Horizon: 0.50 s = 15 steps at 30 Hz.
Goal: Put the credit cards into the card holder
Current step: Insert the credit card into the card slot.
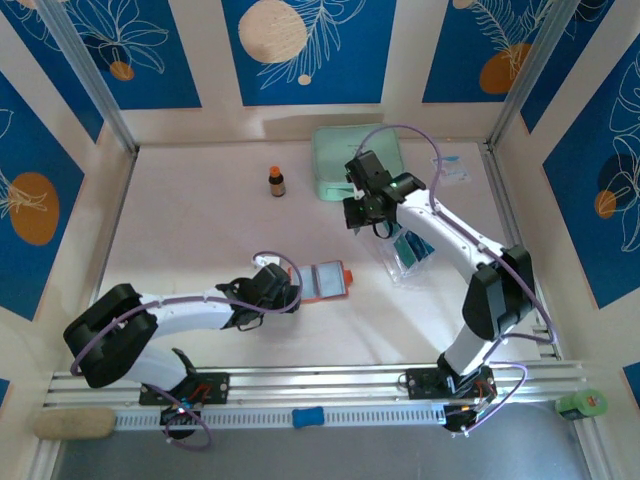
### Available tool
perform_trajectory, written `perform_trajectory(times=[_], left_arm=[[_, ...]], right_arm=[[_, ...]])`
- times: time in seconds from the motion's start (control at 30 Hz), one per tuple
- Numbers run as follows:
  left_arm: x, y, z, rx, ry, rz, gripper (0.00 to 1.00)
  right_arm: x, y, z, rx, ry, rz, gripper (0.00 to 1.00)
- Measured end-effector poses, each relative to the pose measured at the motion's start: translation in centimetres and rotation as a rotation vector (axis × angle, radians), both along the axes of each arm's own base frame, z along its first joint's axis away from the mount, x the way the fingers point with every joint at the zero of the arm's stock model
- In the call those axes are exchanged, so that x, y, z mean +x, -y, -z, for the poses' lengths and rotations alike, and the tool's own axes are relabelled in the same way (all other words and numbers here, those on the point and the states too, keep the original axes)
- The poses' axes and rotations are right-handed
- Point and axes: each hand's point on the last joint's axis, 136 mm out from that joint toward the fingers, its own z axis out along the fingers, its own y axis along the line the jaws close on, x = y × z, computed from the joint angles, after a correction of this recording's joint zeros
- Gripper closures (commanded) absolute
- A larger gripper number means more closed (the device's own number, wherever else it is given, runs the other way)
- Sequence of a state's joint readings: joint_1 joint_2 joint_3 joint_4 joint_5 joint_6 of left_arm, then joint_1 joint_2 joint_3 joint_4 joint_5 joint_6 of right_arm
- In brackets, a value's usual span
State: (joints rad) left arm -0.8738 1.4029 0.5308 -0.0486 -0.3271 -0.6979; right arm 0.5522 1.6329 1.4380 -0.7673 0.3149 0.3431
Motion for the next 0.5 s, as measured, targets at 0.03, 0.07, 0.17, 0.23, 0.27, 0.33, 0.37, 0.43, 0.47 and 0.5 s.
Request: perform_trajectory(times=[0.03, 0.07, 0.17, 0.23, 0.27, 0.33, 0.37, 0.43, 0.47, 0.5], left_arm=[[0.0, 0.0, 0.0, 0.0, 0.0, 0.0, 0.0], [0.0, 0.0, 0.0, 0.0, 0.0, 0.0, 0.0], [0.0, 0.0, 0.0, 0.0, -0.001, 0.0, 0.0], [0.0, 0.0, 0.0, 0.001, -0.001, 0.0, 0.0], [0.0, 0.0, 0.0, 0.001, -0.001, 0.0, 0.0], [0.0, 0.0, 0.0, 0.001, -0.002, 0.0, 0.0], [0.0, 0.0, 0.0, 0.001, -0.001, 0.0, 0.0], [0.0, 0.0, 0.0, 0.001, -0.002, 0.0, 0.0], [0.0, 0.0, 0.0, 0.001, -0.002, 0.0, 0.0], [0.0, 0.0, 0.0, 0.002, -0.003, 0.001, 0.0]], right_arm=[[-0.6, -0.5, 0.1, 0.047, -0.012, -0.002, 1.0], [-1.2, -1.0, 0.4, 0.092, -0.028, -0.004, 1.0], [-2.8, -2.5, 1.9, 0.205, -0.091, -0.005, 1.0], [-3.8, -3.4, 3.3, 0.268, -0.142, 0.0, 1.0], [-4.3, -3.8, 4.0, 0.295, -0.166, 0.001, 1.0], [-5.2, -4.6, 5.1, 0.338, -0.209, 0.003, 1.0], [-5.6, -5.1, 5.5, 0.359, -0.226, 0.001, 1.0], [-6.2, -6.1, 6.2, 0.395, -0.255, -0.004, 1.0], [-6.4, -6.6, 6.5, 0.412, -0.267, -0.008, 1.0], [-6.6, -7.0, 6.8, 0.423, -0.276, -0.009, 1.0]])
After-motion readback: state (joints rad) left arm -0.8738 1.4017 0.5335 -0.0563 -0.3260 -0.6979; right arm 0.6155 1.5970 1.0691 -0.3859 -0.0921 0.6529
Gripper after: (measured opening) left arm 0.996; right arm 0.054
